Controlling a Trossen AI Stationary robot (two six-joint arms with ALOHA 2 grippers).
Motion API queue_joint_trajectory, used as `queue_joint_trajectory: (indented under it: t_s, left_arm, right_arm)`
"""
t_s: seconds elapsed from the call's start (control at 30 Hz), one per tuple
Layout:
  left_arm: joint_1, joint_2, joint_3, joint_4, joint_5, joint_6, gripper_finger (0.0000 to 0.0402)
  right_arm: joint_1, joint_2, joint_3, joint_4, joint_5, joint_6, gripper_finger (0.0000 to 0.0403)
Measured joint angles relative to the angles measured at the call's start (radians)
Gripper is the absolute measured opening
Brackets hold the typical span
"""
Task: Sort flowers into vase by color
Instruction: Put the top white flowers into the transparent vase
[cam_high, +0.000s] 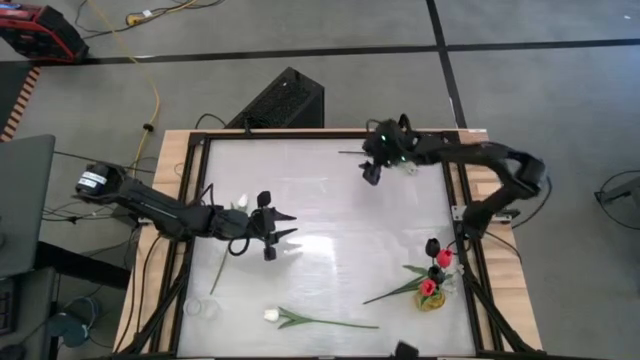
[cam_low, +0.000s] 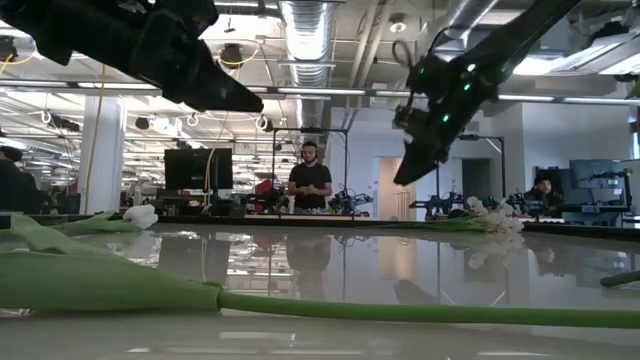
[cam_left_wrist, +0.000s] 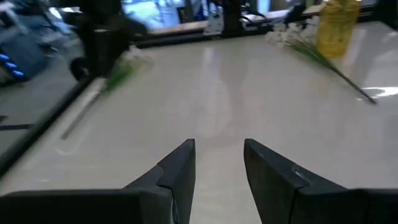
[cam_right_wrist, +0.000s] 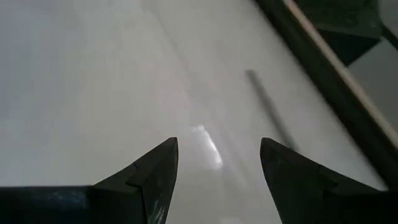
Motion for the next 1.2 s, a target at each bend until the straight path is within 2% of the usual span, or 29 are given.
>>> queue_joint_trajectory:
  t_s: [0.13, 0.3, 0.57, 0.73, 0.8, 0.87, 1.03, 1.1, 1.2]
  left_arm:
    - [0.016, 0.0, -0.004, -0.017, 0.071, -0.037, 0.0126]
    - [0.017, 0.0, -0.004, -0.018, 0.128, -0.039, 0.0126]
    - [0.017, 0.0, -0.004, -0.018, 0.131, -0.037, 0.0126]
    - [0.017, 0.0, -0.004, -0.019, 0.131, -0.056, 0.0126]
    - [0.017, 0.0, -0.004, -0.019, 0.132, -0.069, 0.0126]
    - [0.017, 0.0, -0.004, -0.019, 0.132, -0.1, 0.0126]
    - [0.022, 0.0, -0.001, -0.017, 0.155, -0.234, 0.0126]
    - [0.032, 0.0, 0.001, -0.014, 0.188, -0.289, 0.0126]
    - [0.052, 0.0, 0.001, -0.02, 0.239, -0.385, 0.0126]
  right_arm:
    - [-0.065, 0.123, 0.085, -0.004, -0.006, -0.062, 0.0255]
    - [-0.094, 0.24, 0.166, -0.019, -0.01, -0.166, 0.0255]
    - [-0.137, 0.398, 0.296, -0.089, -0.01, -0.225, 0.0255]
    - [-0.154, 0.445, 0.327, -0.13, 0.007, -0.254, 0.0248]
    - [-0.158, 0.446, 0.328, -0.149, 0.014, -0.269, 0.0227]
    - [-0.159, 0.439, 0.328, -0.175, 0.007, -0.266, 0.0189]
    - [-0.122, 0.395, 0.324, -0.273, -0.007, -0.284, 0.0037]
    - [-0.084, 0.367, 0.324, -0.28, -0.003, -0.306, 0.0024]
    - [-0.006, 0.303, 0.324, -0.278, -0.001, -0.312, 0.003]
